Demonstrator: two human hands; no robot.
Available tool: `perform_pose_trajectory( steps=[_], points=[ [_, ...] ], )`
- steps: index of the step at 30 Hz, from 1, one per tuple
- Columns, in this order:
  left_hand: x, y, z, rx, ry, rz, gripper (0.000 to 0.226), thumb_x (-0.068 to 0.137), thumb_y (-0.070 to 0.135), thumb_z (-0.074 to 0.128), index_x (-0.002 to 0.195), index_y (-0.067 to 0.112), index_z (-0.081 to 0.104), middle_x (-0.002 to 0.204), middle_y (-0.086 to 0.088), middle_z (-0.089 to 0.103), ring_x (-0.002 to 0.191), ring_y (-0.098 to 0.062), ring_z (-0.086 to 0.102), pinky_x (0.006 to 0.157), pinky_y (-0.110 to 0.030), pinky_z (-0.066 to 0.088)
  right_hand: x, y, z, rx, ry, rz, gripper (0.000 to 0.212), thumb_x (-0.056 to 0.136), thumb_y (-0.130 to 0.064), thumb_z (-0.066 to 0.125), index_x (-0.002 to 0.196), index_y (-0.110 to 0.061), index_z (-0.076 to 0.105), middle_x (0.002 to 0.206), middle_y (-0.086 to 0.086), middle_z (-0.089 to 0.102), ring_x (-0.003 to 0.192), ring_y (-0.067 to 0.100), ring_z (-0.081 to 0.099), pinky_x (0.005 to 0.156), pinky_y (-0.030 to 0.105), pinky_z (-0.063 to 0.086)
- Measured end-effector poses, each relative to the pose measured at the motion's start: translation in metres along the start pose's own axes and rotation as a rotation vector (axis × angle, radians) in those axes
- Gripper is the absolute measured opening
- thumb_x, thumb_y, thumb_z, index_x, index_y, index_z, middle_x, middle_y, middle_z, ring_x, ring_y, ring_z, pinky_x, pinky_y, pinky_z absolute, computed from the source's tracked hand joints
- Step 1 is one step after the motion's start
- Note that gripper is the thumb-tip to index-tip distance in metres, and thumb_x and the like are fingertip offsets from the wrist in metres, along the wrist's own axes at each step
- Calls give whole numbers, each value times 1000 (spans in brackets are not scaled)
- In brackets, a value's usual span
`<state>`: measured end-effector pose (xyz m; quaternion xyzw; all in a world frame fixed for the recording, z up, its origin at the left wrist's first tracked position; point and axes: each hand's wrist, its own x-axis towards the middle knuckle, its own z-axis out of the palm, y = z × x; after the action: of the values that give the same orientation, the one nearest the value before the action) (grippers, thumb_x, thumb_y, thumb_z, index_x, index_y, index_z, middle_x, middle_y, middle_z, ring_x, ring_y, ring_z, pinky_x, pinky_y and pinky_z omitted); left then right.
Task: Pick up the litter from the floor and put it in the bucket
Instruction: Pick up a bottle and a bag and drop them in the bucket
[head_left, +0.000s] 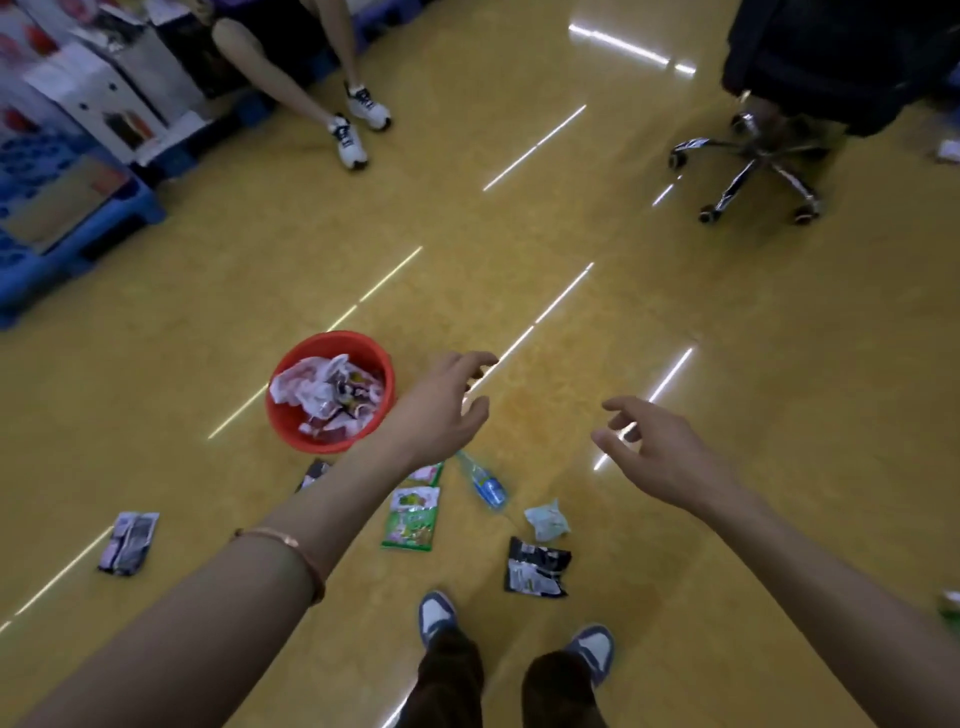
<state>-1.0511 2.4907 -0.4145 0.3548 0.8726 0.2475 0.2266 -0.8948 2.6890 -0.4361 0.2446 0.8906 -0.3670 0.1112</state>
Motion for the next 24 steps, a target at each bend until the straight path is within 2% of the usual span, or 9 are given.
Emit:
perform_pose_trajectory(
  steps=[4, 7, 12, 15, 20, 22, 24],
  points=[
    [24, -36, 23, -3, 53, 10, 40, 92, 18, 52, 131, 18, 44, 123, -3, 48, 102, -6, 44, 88, -18, 34, 39, 10, 30, -5, 6, -24, 47, 91, -41, 55, 132, -19, 49, 116, 0, 58, 99, 17, 58, 84, 34, 49],
    [43, -73, 58, 38, 34, 0, 38, 93, 21, 51, 131, 18, 44, 129, -2, 45, 112, -12, 47, 91, -21, 36, 70, 33, 67, -33, -1, -36, 47, 91, -43, 54, 132, -21, 49, 117, -2, 57, 101, 17, 57, 86, 36, 49],
    [73, -157, 155, 105, -47, -45, 44, 88, 19, 55, 130, 20, 44, 130, -6, 43, 105, -24, 53, 90, -40, 47, 125, 104, 152, -114, -110, -40, 51, 90, -47, 53, 133, -20, 47, 117, -1, 59, 103, 18, 57, 87, 37, 49],
    [87, -211, 240, 148, -164, -65, 57, 83, 15, 58, 136, 26, 40, 134, -8, 39, 118, -27, 46, 91, -45, 47, 149, 159, 218, -117, -181, 17, 54, 89, -45, 56, 135, -18, 46, 120, 2, 59, 104, 20, 57, 87, 37, 49],
    [128, -291, 355, 459, -264, 64, 80, 80, 12, 62, 145, 34, 21, 143, -5, 27, 124, -25, 37, 80, -39, 50, 198, 247, 317, -180, -265, 19, 60, 87, -47, 58, 138, -21, 42, 127, 6, 51, 102, 19, 56, 86, 33, 46],
    [144, -327, 394, 608, -311, 133, 91, 77, 11, 64, 147, 35, 12, 147, -5, 23, 129, -27, 32, 90, -39, 46, 221, 279, 349, -205, -264, 22, 62, 85, -49, 59, 139, -23, 40, 129, 6, 49, 101, 20, 57, 87, 35, 48],
    [156, -361, 431, 782, -409, 208, 105, 74, 21, 72, 148, 36, -1, 151, -6, 14, 135, -27, 23, 104, -40, 33, 240, 309, 379, -238, -277, 31, 66, 83, -52, 60, 140, -26, 38, 132, 5, 45, 100, 21, 58, 86, 37, 49]
  ],
)
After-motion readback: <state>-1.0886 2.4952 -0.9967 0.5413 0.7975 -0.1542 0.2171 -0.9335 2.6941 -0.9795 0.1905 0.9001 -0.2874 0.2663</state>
